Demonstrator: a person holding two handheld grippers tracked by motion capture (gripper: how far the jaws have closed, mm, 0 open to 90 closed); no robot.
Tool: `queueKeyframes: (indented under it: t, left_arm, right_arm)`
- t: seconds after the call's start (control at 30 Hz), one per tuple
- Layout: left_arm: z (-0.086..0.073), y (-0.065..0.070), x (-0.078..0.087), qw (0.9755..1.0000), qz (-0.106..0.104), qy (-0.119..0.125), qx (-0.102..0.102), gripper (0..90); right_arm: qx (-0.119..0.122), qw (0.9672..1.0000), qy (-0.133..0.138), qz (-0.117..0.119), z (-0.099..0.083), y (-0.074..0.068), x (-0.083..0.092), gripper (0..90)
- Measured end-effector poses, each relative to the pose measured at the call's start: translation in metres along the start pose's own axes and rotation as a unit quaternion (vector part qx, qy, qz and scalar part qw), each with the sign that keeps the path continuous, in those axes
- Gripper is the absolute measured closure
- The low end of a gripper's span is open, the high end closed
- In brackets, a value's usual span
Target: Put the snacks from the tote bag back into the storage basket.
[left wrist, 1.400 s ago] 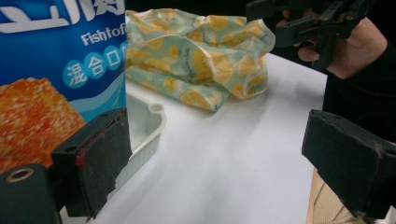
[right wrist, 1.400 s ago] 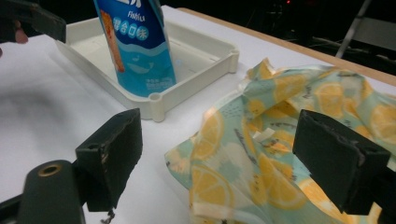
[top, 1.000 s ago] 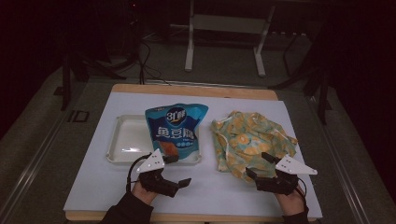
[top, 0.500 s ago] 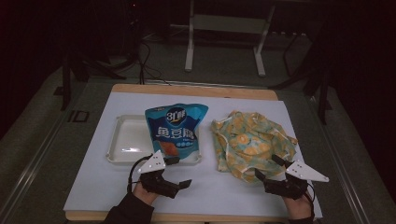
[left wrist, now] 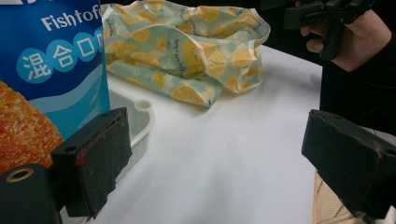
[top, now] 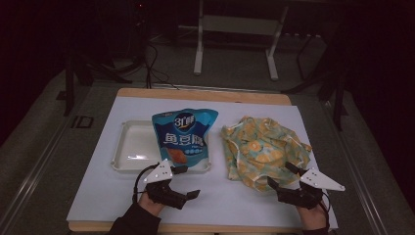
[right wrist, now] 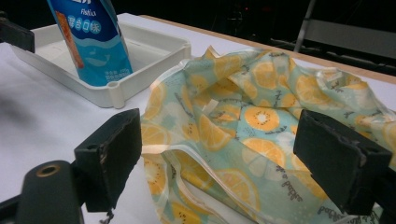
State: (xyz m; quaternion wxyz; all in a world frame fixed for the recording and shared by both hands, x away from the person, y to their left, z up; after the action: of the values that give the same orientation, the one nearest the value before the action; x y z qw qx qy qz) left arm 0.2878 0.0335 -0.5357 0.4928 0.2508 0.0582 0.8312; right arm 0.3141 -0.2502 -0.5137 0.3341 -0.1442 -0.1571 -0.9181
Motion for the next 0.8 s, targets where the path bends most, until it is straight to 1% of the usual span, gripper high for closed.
queueKeyframes:
  t: [0.23,0.33,0.47,0.8]
  left_arm:
    - [-0.0023,0.0004,0.0002,1.0,-0.002,-0.001,0.002,9.0]
    - [-0.0048,0.0005,-0.0004,1.0,0.001,-0.007,-0.003,9.0]
    - [-0.006,0.0015,-0.0003,0.9999,0.0,-0.009,-0.005,8.9]
    - [-0.0049,0.0,0.0026,1.0,0.002,-0.003,-0.001,9.0]
  right_arm:
    - [0.002,1.0,-0.001,0.002,-0.0012,-0.0014,-0.0017,15.2]
    - [0.006,1.0,-0.002,0.003,-0.0025,-0.0019,-0.0029,15.2]
    - [0.003,1.0,-0.003,0.003,-0.003,-0.0014,-0.0026,15.2]
    - [0.0,1.0,-0.002,0.003,-0.0036,0.0004,-0.0025,15.3]
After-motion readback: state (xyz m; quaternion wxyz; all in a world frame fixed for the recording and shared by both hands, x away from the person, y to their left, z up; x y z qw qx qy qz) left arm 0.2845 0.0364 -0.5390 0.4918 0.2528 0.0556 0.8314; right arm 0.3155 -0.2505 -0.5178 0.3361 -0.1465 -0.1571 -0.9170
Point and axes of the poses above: each handheld gripper's, and its own axes: x roughly backward along the jaws, z roughly out of its top, y roughly to its right, the point moved 10 cm from there along -x, roughly forward along the jaws, and after that the axes turned 11 degrees about x, right-handed, at the moved point
